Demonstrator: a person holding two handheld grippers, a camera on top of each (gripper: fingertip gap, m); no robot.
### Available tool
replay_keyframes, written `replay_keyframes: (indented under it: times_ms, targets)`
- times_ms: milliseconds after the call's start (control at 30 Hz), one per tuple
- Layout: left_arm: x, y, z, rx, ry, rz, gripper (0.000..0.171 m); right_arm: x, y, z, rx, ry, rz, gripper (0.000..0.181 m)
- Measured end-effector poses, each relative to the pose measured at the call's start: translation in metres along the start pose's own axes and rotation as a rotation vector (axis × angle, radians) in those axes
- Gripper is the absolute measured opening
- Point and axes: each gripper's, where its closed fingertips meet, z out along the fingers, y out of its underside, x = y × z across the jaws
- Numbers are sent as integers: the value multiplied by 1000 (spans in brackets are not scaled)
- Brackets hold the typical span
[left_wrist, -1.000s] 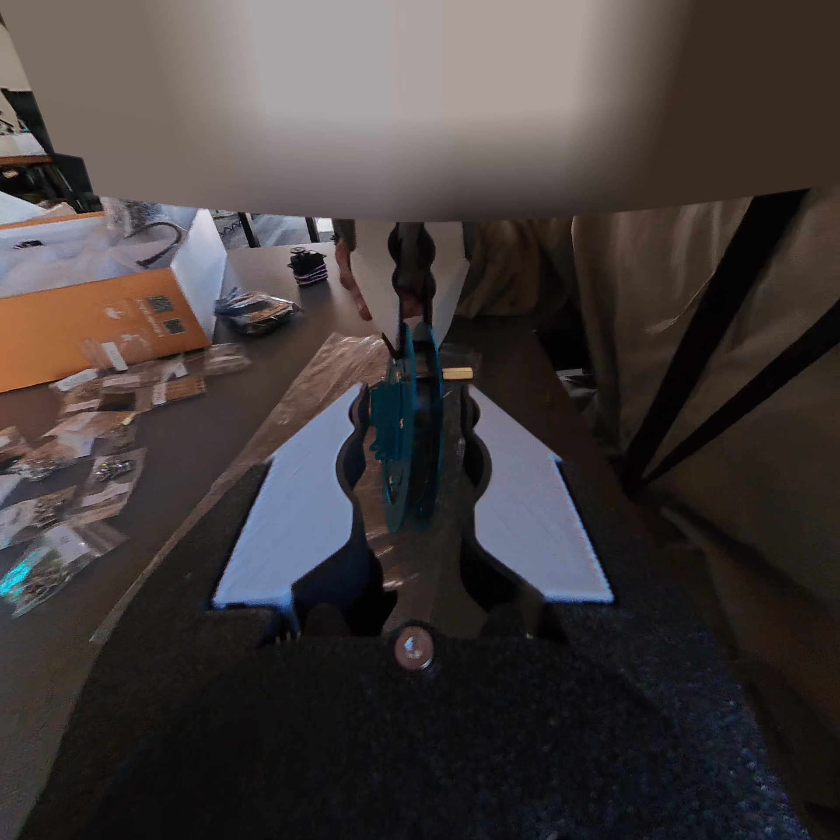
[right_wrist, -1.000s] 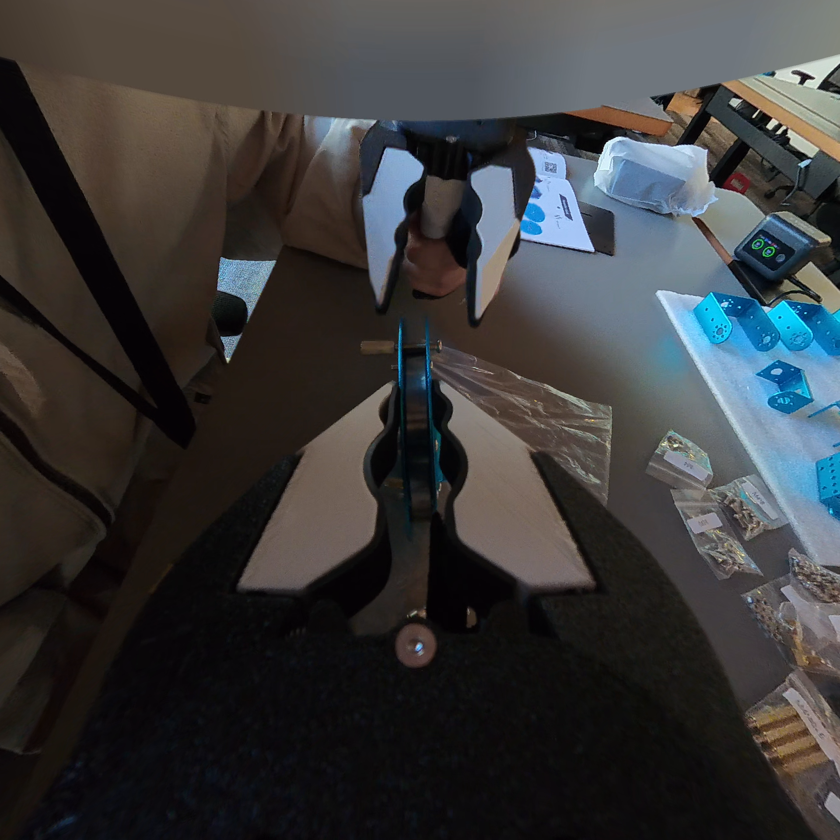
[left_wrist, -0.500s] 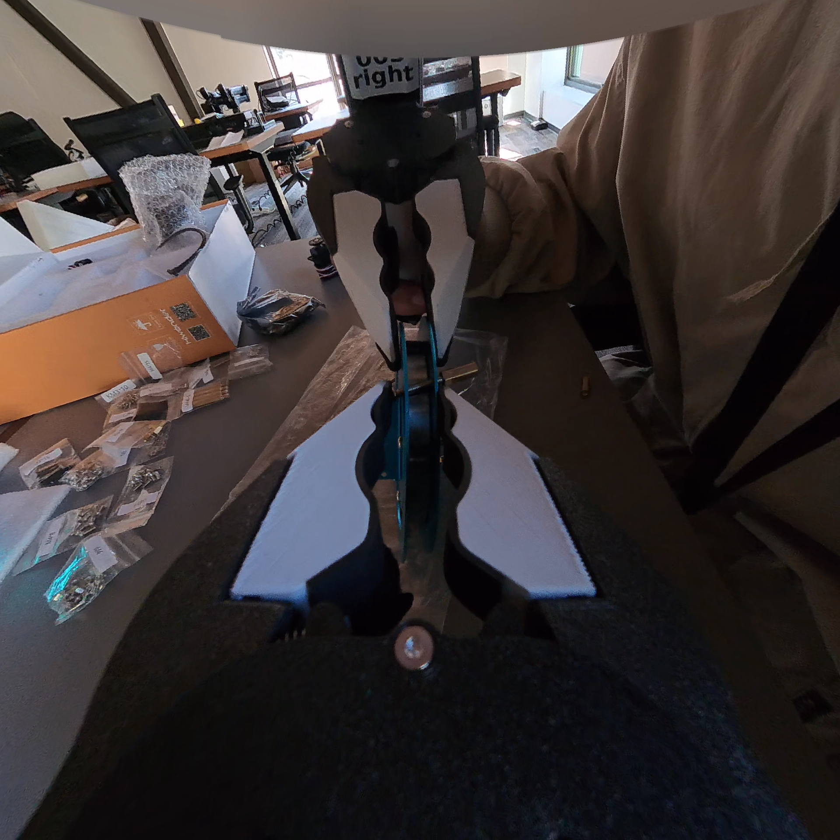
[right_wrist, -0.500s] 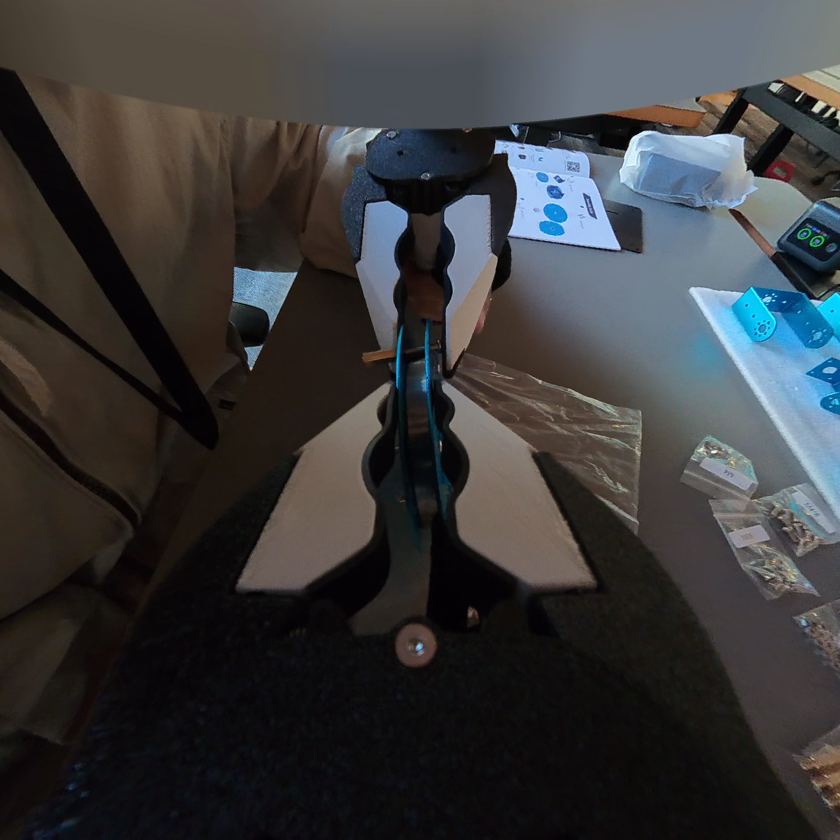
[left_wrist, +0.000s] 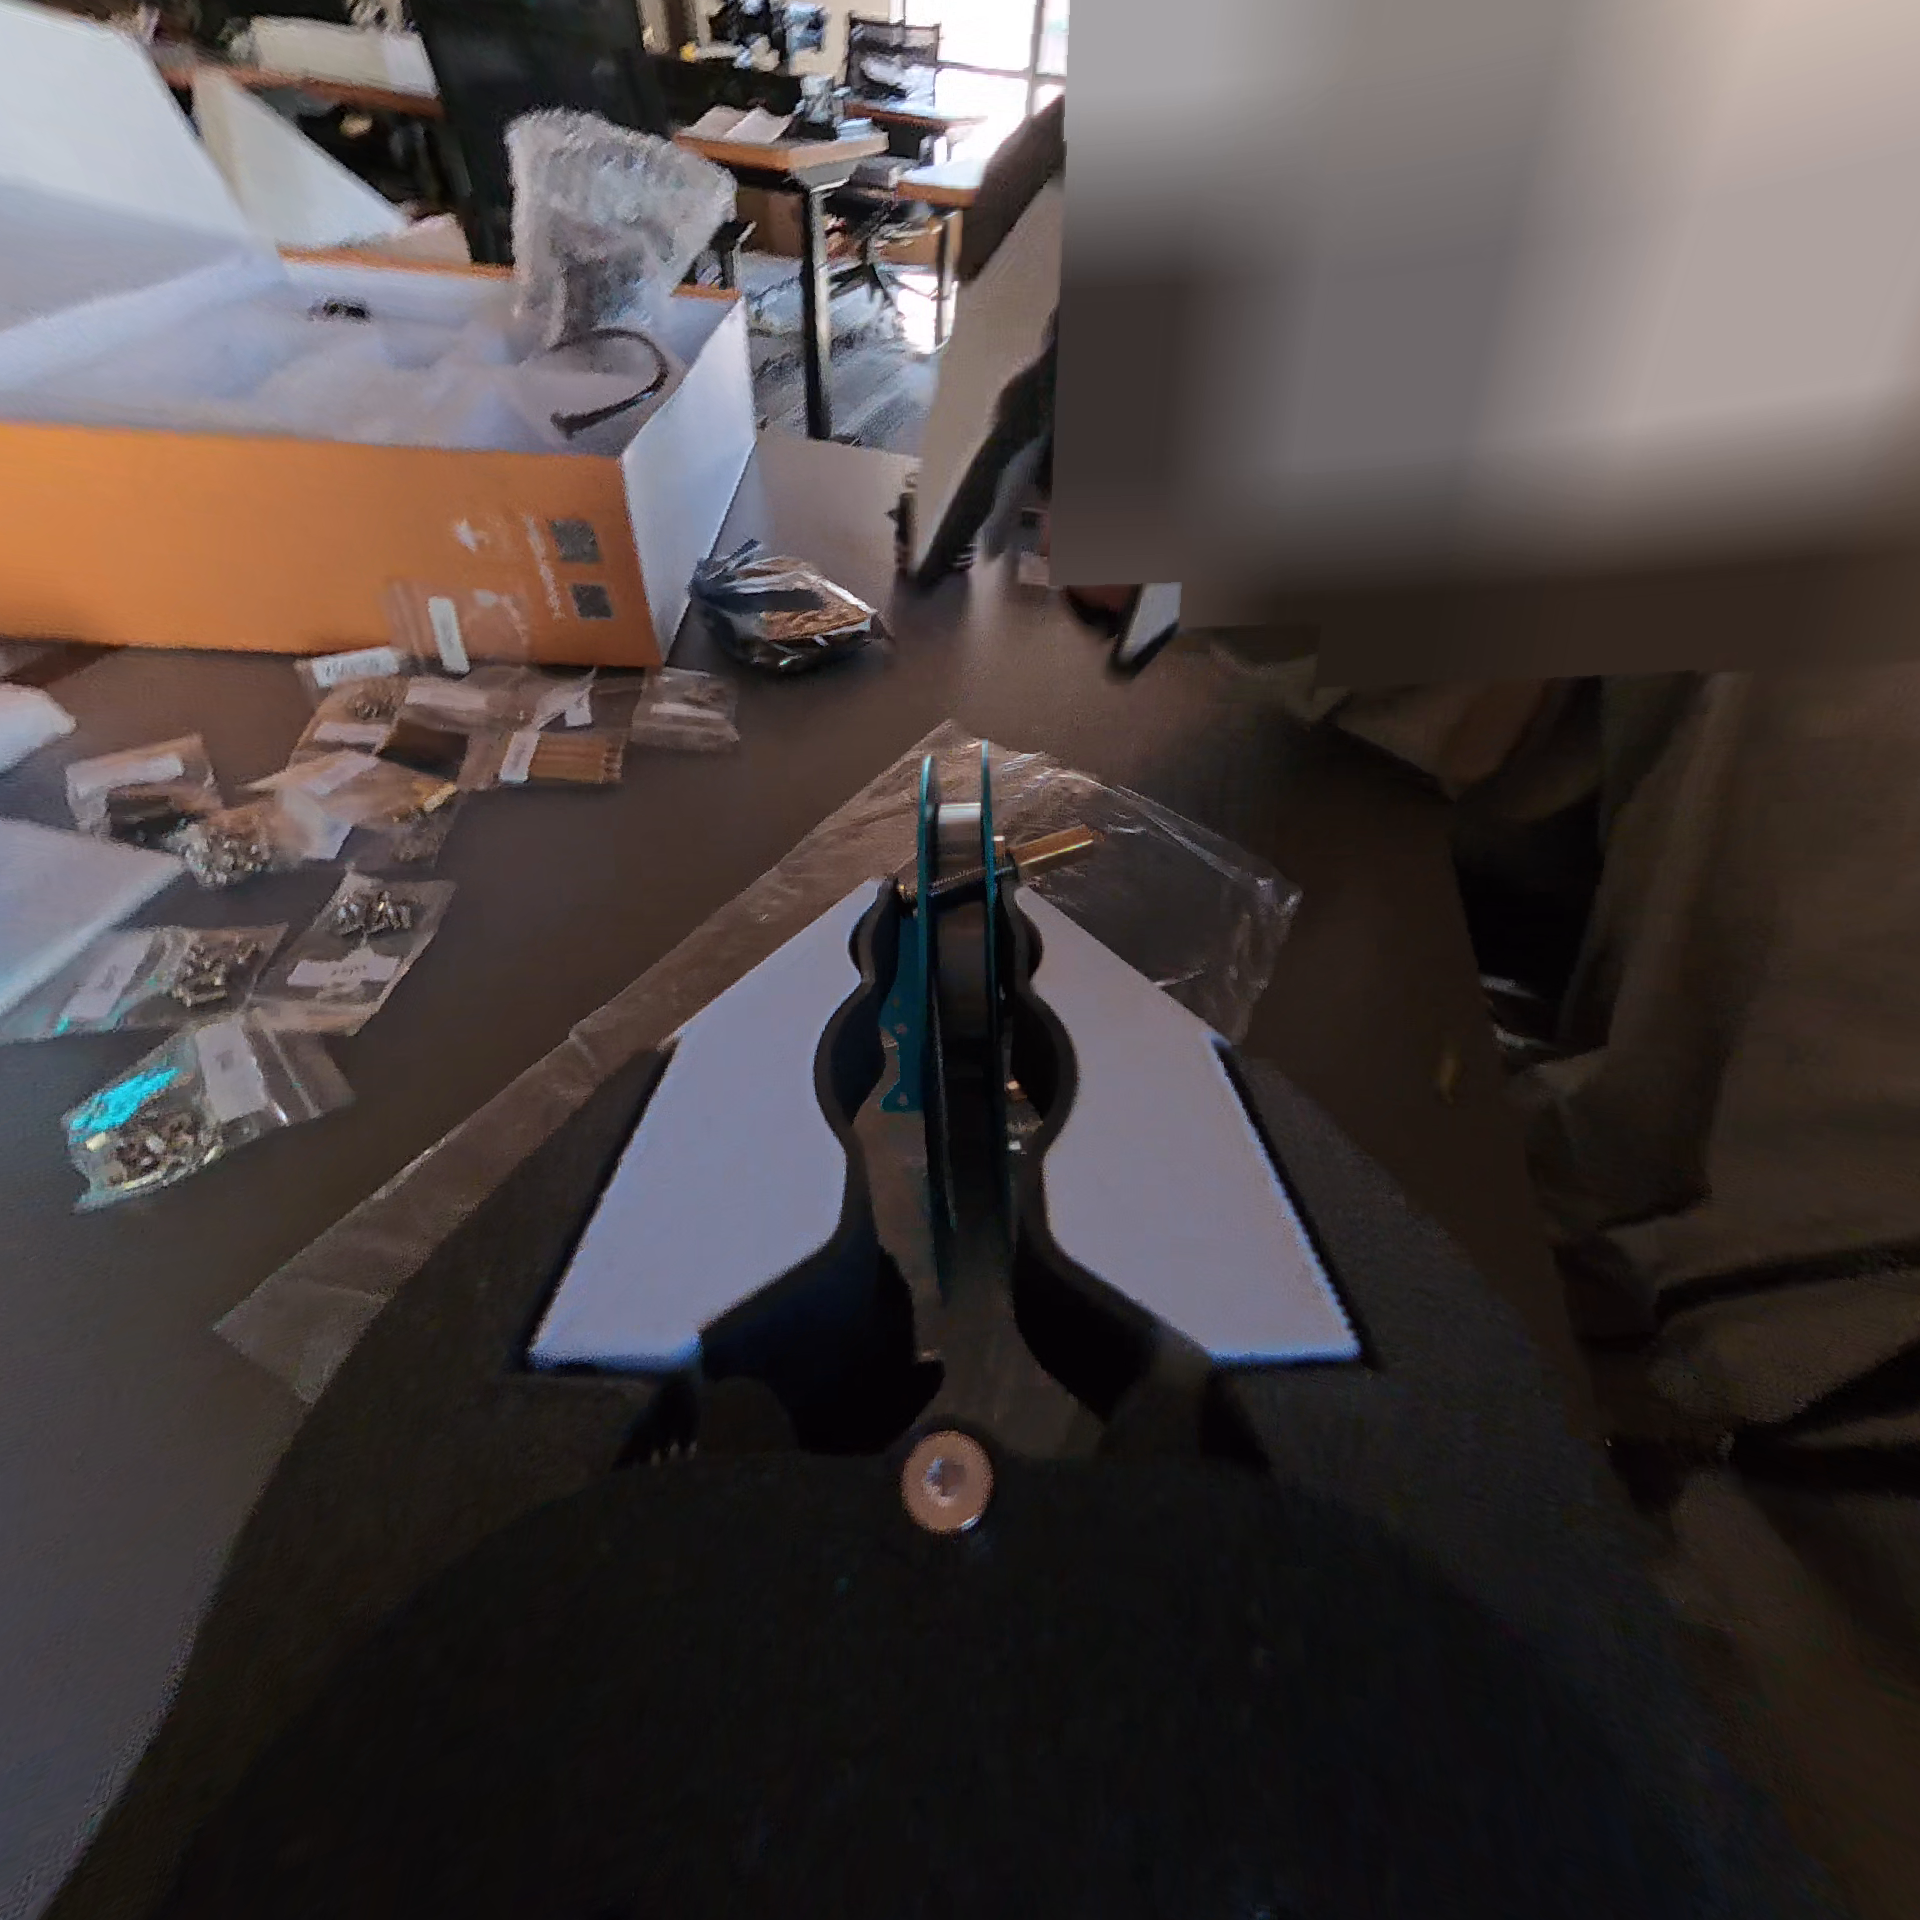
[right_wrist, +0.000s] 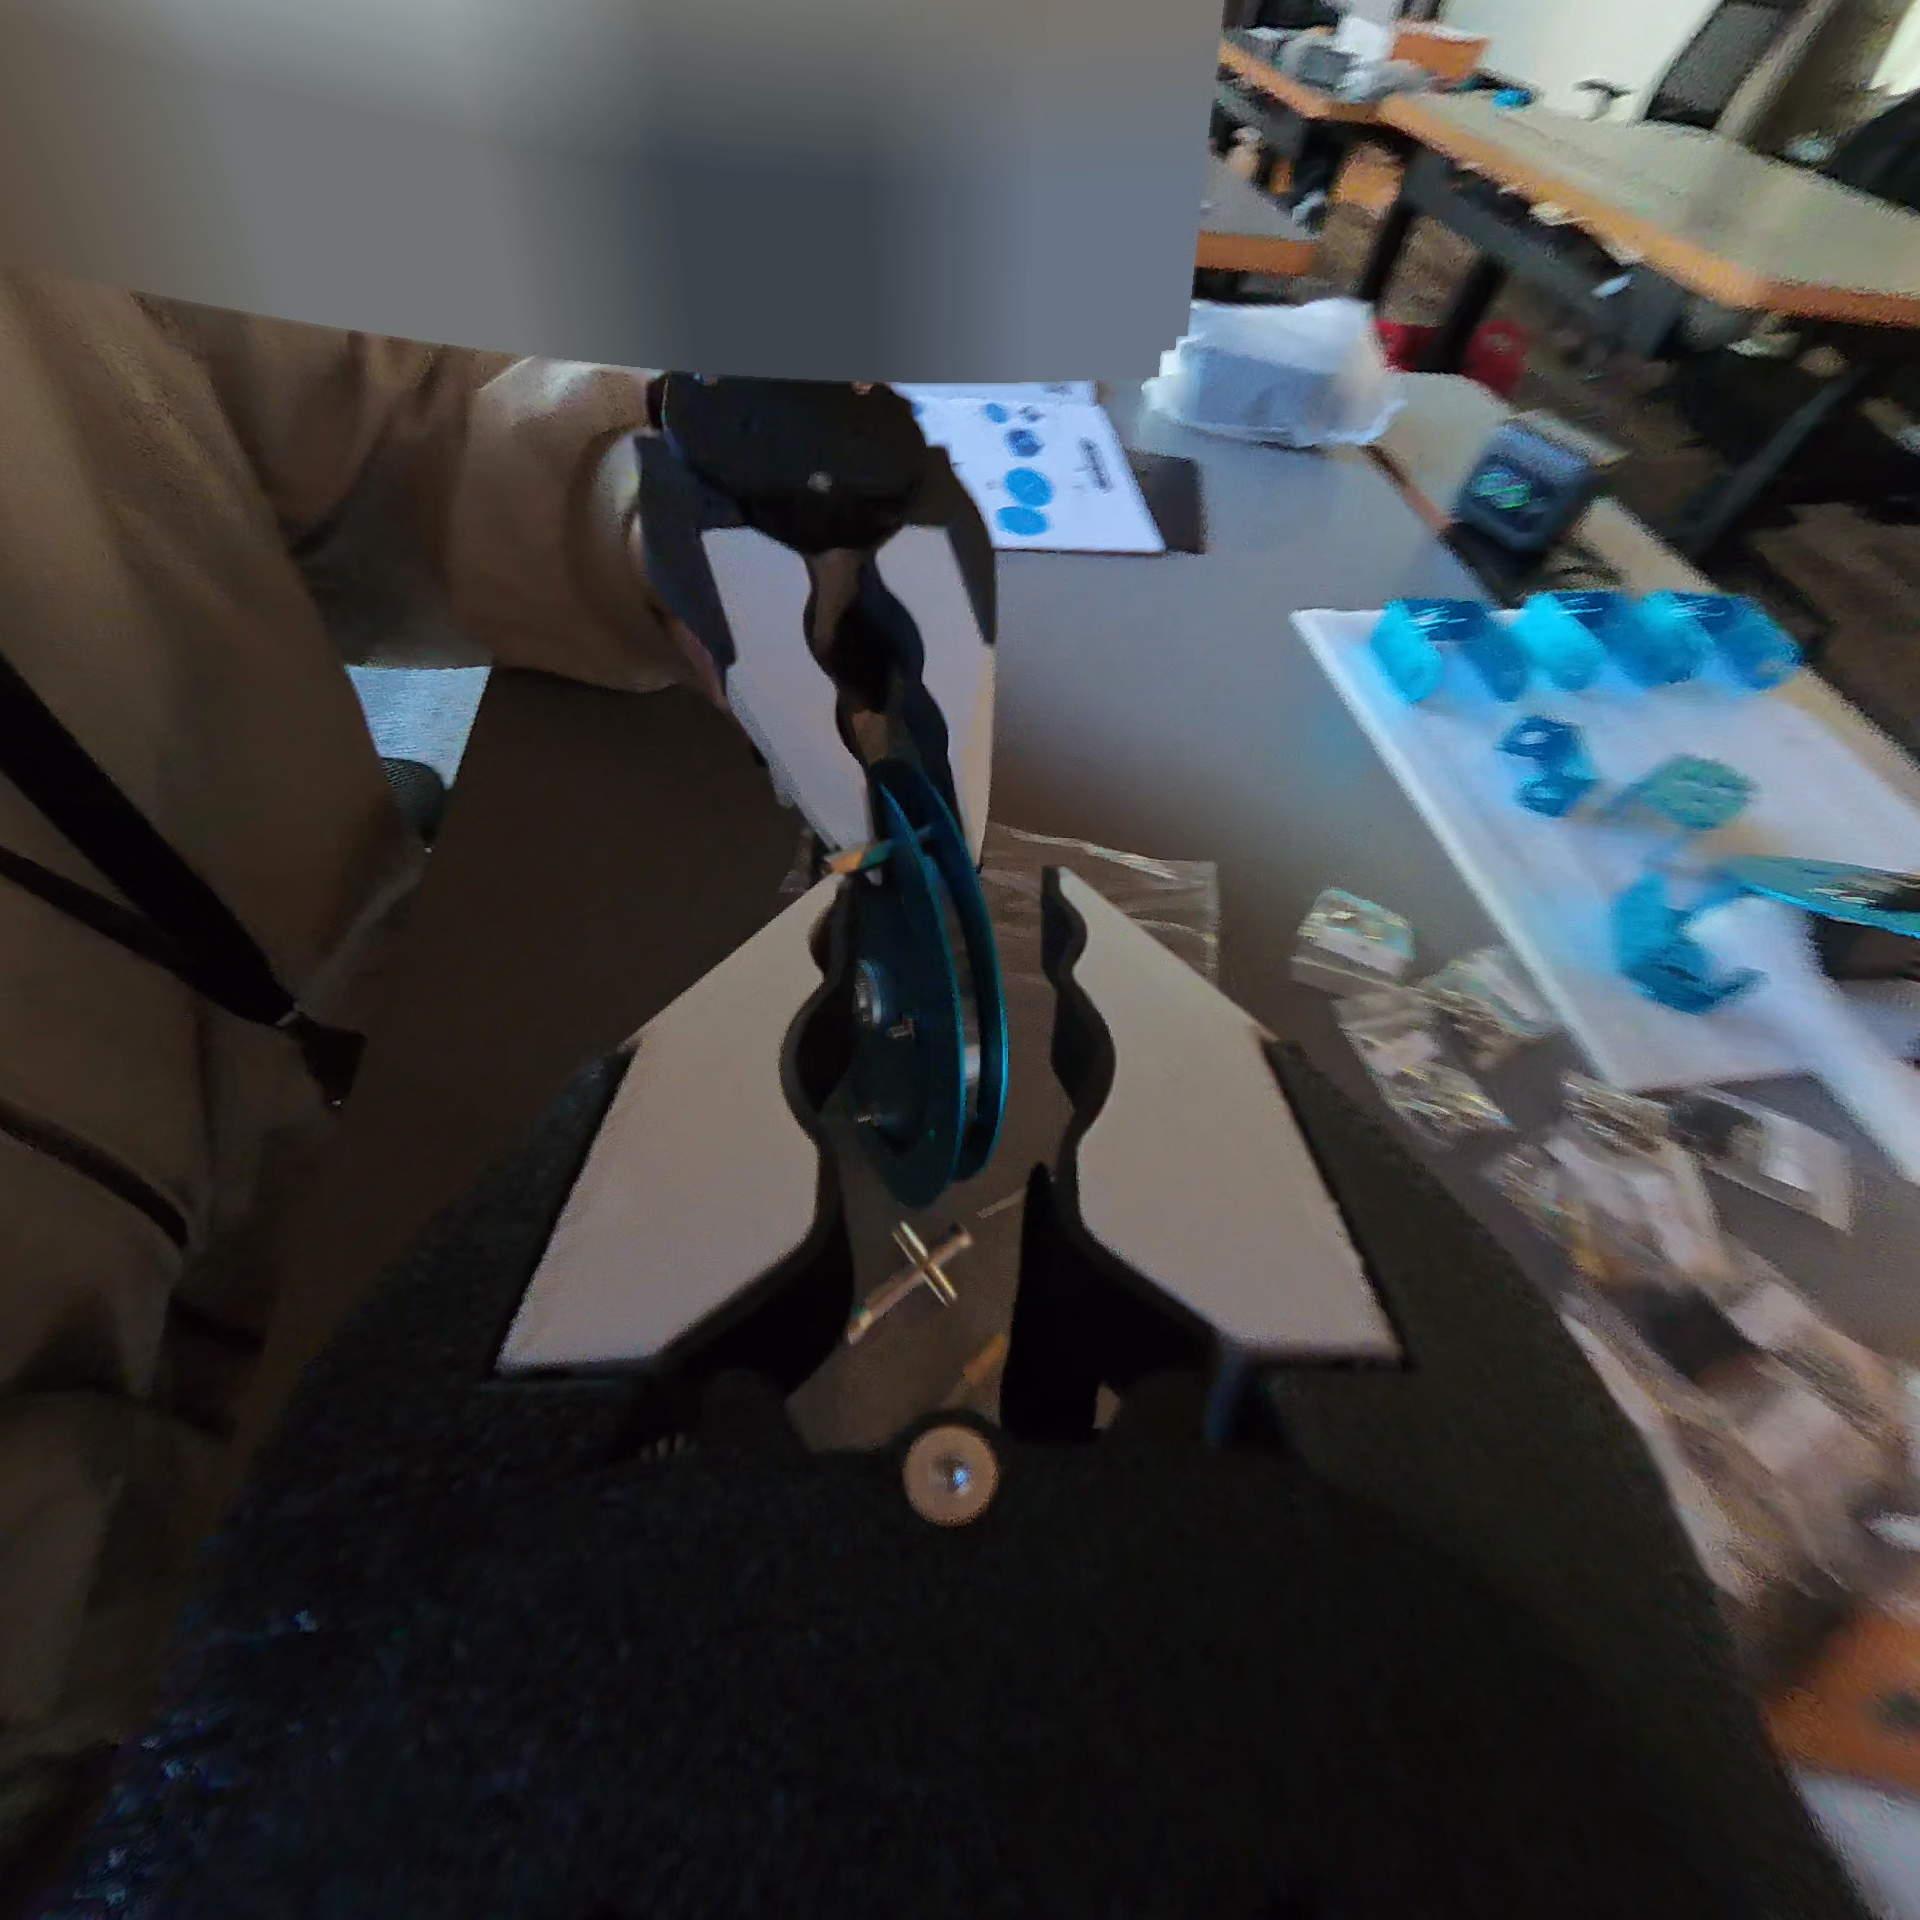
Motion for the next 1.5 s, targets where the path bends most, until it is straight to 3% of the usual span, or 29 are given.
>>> replay_keyframes:
  times_ms: [100, 167, 367, 500, 600, 733, 933, 1000, 1067, 1200, 1300, 1400, 1500]
  targets:
    - [-11, -1, 6, -29, -56, -125, 17, 13, -4, -46, -52, 207, -17, 36]
    - [-15, -1, 8, -33, -69, -198, 16, 15, 11, -80, -131, 347, 34, 37]
    - [-15, -4, 17, -33, -159, -224, 17, -19, 132, -166, -502, 643, 307, 45]
    - [-9, -6, 23, -41, -223, -146, 17, -48, 203, -214, -619, 769, 487, 47]
    - [-4, -7, 28, -39, -253, -116, 17, -43, 212, -236, -613, 852, 494, 46]
    - [-4, -8, 28, -43, -283, -75, 17, -36, 216, -239, -553, 837, 545, 43]
    - [-14, -6, 22, -26, -265, -177, 17, -37, 221, -270, -515, 858, 616, 40]
    - [-16, -6, 19, -30, -256, -180, 16, -39, 216, -275, -538, 822, 545, 42]
    - [-17, -6, 16, -39, -253, -161, 16, -33, 201, -270, -516, 759, 447, 43]
    - [0, -4, 17, -100, -182, 51, 15, -15, 148, -222, -274, 540, 355, 44]
    - [17, -2, 20, -127, -103, 157, 15, -15, 106, -163, -147, 300, 274, 65]
    - [16, -3, 23, -120, -77, 143, 15, -22, 59, -94, -39, 73, 188, 65]
    - [19, -3, 22, -101, -36, 164, 15, -30, 35, -35, -18, -71, 115, 66]
